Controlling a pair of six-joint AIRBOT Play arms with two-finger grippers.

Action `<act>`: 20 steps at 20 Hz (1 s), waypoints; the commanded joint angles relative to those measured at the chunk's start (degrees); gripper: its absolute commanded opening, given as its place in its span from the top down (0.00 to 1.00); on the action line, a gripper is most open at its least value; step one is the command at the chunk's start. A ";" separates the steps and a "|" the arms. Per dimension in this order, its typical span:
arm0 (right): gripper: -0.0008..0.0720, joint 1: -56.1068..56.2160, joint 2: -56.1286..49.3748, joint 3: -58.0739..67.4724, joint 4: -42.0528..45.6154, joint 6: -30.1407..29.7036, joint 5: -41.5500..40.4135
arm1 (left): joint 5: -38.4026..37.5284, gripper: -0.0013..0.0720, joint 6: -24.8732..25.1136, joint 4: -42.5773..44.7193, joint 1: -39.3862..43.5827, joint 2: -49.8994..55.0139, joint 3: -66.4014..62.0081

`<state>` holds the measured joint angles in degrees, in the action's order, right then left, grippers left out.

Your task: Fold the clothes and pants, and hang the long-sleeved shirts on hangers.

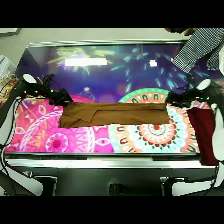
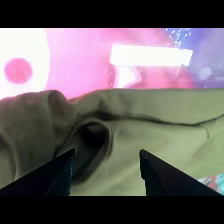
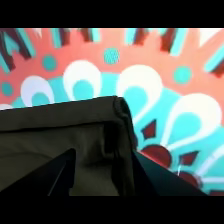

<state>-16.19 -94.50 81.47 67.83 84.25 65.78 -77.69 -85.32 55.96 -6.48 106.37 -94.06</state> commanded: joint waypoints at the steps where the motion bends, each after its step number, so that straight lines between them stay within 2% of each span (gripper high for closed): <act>1: 0.40 -7.89 -0.57 3.08 -6.23 -3.67 8.70 | -1.95 0.35 0.02 2.34 -1.09 -4.28 -0.57; 3: 0.32 -12.26 -2.05 1.75 -10.73 -6.80 12.63 | -2.80 0.35 -0.13 5.25 -1.09 -7.65 -0.57; 7: 0.31 -13.53 -5.11 -3.65 -13.75 -12.83 12.92 | -2.93 0.35 -0.13 6.23 -1.05 -11.89 -0.57; 9: 0.17 -12.85 -6.60 -5.27 -16.72 -15.08 11.91 | -2.97 0.35 -0.22 6.21 -1.01 -12.50 -0.57; 15: 0.18 -8.72 -10.45 -5.68 -19.32 -17.00 9.22 | -2.97 0.35 -0.20 6.21 -0.28 -12.57 -0.57; 17: 0.24 -6.03 -11.17 -5.68 -19.34 -17.00 8.37 | -2.97 0.35 -0.20 6.21 -0.11 -12.57 -0.57; 19: 0.48 -3.50 -11.13 -5.66 -19.17 -17.00 7.54 | -2.97 0.35 -0.20 6.19 -0.09 -12.57 -0.57; 20: 0.68 -2.75 -11.06 -5.66 -19.15 -16.98 7.74 | -2.95 0.35 -0.20 6.16 -0.09 -12.57 -0.57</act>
<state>-21.76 -105.14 75.88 48.42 67.51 74.46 -80.66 -85.49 62.08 -6.68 93.86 -94.56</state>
